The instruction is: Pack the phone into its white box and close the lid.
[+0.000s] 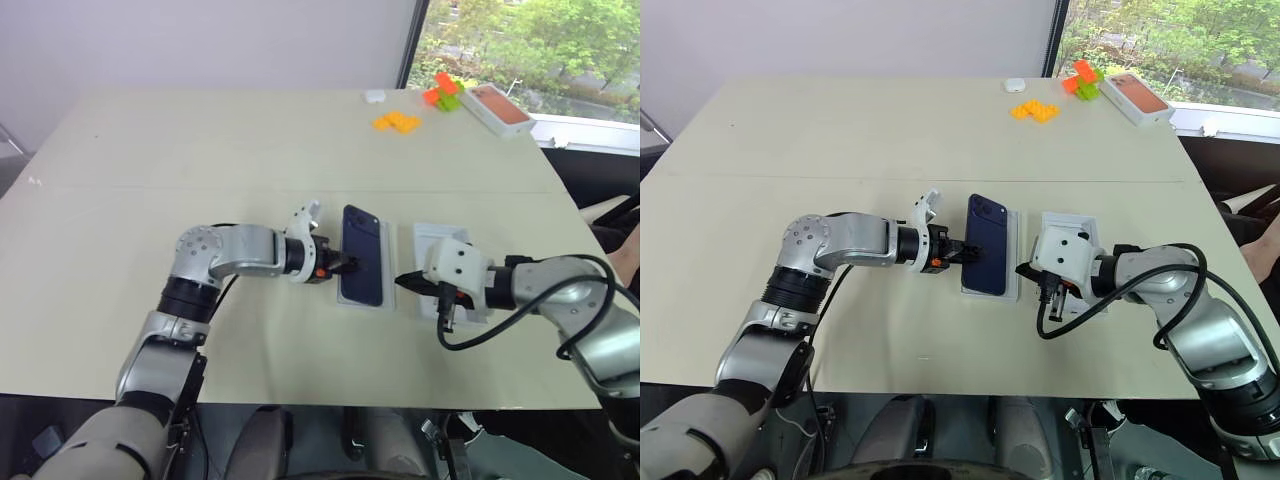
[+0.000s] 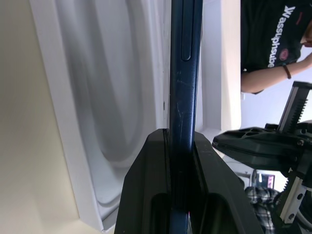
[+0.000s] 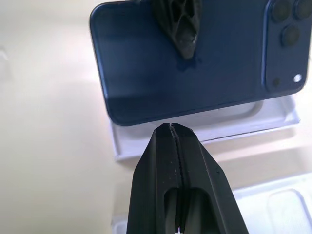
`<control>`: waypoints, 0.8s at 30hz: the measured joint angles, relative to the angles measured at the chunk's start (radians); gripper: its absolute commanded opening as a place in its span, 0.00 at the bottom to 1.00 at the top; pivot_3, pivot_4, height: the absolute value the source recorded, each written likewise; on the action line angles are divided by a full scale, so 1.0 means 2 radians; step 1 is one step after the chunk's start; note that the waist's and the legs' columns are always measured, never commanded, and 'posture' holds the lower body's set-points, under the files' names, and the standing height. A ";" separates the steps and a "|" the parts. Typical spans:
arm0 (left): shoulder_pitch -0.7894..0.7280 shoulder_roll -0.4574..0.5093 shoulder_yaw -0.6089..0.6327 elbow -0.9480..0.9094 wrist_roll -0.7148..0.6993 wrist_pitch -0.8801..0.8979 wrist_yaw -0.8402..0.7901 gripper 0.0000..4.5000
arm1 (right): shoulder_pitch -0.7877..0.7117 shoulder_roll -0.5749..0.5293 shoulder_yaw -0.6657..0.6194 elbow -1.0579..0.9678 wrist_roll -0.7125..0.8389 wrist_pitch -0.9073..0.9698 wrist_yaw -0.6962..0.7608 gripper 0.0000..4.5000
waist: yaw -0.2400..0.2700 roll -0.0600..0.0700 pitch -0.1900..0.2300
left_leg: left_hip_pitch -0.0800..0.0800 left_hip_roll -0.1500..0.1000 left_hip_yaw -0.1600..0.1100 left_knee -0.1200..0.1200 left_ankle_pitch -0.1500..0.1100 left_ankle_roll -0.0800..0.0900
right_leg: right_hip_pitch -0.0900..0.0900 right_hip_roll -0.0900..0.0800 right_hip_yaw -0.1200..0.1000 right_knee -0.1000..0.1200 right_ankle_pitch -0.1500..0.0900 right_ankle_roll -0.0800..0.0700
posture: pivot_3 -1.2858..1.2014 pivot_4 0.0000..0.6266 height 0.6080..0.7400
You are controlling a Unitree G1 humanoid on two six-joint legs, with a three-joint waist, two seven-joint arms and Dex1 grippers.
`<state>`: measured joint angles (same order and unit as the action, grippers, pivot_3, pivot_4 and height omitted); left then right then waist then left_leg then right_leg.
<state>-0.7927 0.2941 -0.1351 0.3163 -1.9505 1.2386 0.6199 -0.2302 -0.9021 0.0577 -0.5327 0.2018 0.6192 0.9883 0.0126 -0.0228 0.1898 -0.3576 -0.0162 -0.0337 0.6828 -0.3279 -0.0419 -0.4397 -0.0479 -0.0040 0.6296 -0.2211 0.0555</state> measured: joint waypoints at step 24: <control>-0.030 -0.038 0.022 0.058 0.091 0.032 -0.036 0.07 | 0.013 -0.007 -0.012 -0.002 0.005 -0.004 -0.015 0.00 | 0.000 0.000 0.000 | 0.000 -0.001 0.000 0.000 0.000 -0.001 | 0.000 0.000 0.000 0.000 0.000 0.000 | 0.52 0.24 1.00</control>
<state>-0.8531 0.2178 -0.0919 0.4326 -1.7680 1.3019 0.5485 -0.2040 -0.9157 0.0344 -0.5363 0.2116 0.6113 0.9586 0.0130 -0.0232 0.1899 -0.3572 -0.0181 -0.0344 0.6829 -0.3270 -0.0434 -0.4391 -0.0479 -0.0040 0.6299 -0.2212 0.0560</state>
